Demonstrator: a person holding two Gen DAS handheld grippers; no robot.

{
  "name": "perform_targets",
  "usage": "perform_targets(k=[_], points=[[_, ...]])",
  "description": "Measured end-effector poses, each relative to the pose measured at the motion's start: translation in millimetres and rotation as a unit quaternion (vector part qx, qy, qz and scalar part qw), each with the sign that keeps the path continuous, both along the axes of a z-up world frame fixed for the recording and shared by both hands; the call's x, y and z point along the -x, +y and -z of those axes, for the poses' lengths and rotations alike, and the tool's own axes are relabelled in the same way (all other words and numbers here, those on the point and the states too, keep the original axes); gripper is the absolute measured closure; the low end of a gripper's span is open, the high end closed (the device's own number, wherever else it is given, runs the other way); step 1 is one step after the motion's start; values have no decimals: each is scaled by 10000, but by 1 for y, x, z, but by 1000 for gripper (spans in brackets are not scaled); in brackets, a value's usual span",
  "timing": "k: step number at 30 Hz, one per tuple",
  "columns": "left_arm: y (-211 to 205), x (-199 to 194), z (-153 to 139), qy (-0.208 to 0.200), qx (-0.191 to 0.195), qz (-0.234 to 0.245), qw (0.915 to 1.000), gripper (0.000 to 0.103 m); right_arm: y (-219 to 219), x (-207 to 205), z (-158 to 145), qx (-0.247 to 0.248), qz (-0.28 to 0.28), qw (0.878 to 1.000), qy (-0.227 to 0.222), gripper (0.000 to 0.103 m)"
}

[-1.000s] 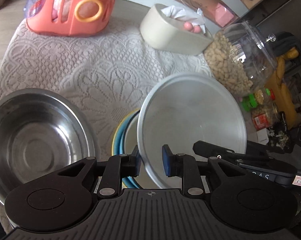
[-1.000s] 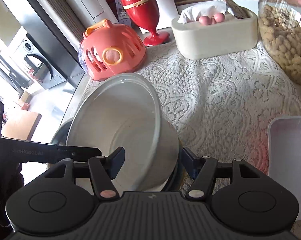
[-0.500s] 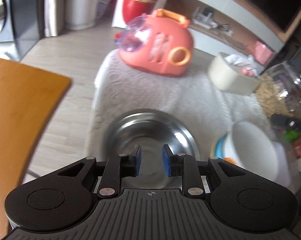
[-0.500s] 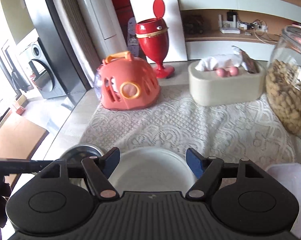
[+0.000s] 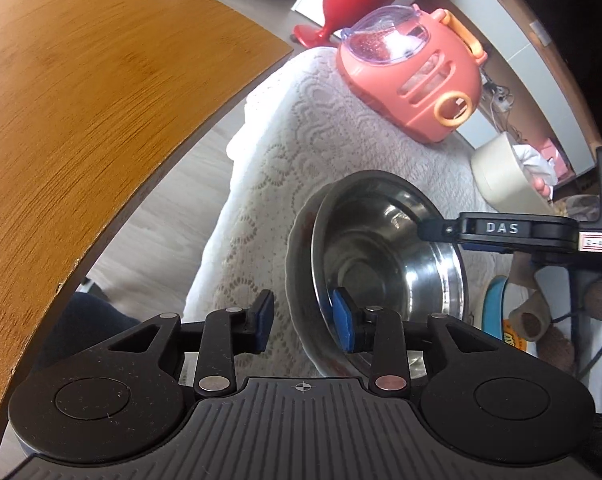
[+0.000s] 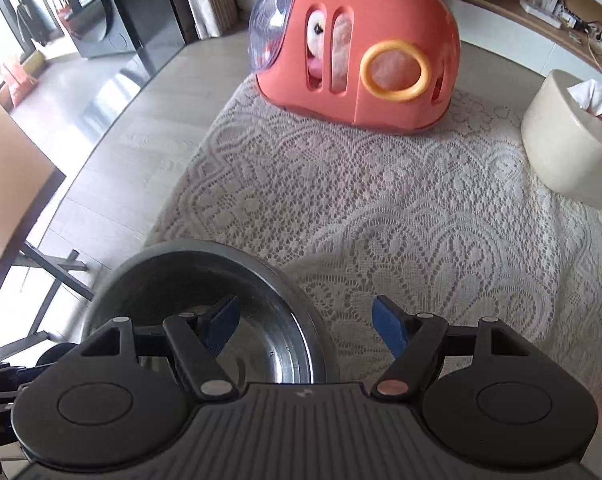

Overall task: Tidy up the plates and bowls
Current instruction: 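Grasp the steel bowl rim with both grippers and lift it, then lower the steel bowl beside the bowl stack and open both grippers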

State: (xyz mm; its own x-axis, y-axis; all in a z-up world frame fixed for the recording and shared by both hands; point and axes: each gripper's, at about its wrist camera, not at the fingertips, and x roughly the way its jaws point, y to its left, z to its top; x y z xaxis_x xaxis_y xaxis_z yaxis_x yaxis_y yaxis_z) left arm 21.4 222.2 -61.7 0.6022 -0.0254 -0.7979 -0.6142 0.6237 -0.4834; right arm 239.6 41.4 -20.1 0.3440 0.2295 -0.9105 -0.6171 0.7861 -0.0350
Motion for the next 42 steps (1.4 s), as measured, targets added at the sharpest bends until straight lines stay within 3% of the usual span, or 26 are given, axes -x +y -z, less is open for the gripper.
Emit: perform_targets(k=[4, 8, 11, 17, 24, 27, 29, 33, 36, 39, 42], points=[[3, 0, 8, -134, 432, 85, 9989, 67, 6, -8, 19, 160, 153, 9990, 379, 29], [2, -4, 19, -52, 491, 42, 9988, 61, 11, -8, 27, 268, 163, 9981, 529, 28], [1, -7, 21, -94, 539, 113, 9984, 66, 14, -7, 31, 310, 113, 9972, 667, 28], [2, -17, 20, -19, 387, 230, 9990, 61, 15, -6, 33, 216, 119, 9964, 809, 22], [12, -28, 18, -8, 123, 105, 9999, 60, 14, -2, 31, 224, 81, 9964, 814, 22], [5, -27, 9, 43, -234, 99, 9997, 60, 11, 4, 16, 93, -13, 9989, 460, 22], [-1, -25, -2, -7, -515, 63, 9987, 61, 7, 14, -9, 14, -171, 9995, -269, 23], [-12, -18, -33, -521, -891, -1, 9947, 61, -32, 34, -67, -437, -327, 9873, -1494, 19], [-28, -30, -52, -1032, -727, 402, 9912, 61, -83, 42, -95, -749, -125, 9791, -1889, 17], [-57, -58, -65, -1457, -380, 1099, 9825, 61, -132, 53, -100, -765, 147, 9720, -2215, 17], [-92, -89, -68, -1403, -439, 1557, 9768, 61, -170, 59, -84, -689, 482, 9715, -2216, 17]])
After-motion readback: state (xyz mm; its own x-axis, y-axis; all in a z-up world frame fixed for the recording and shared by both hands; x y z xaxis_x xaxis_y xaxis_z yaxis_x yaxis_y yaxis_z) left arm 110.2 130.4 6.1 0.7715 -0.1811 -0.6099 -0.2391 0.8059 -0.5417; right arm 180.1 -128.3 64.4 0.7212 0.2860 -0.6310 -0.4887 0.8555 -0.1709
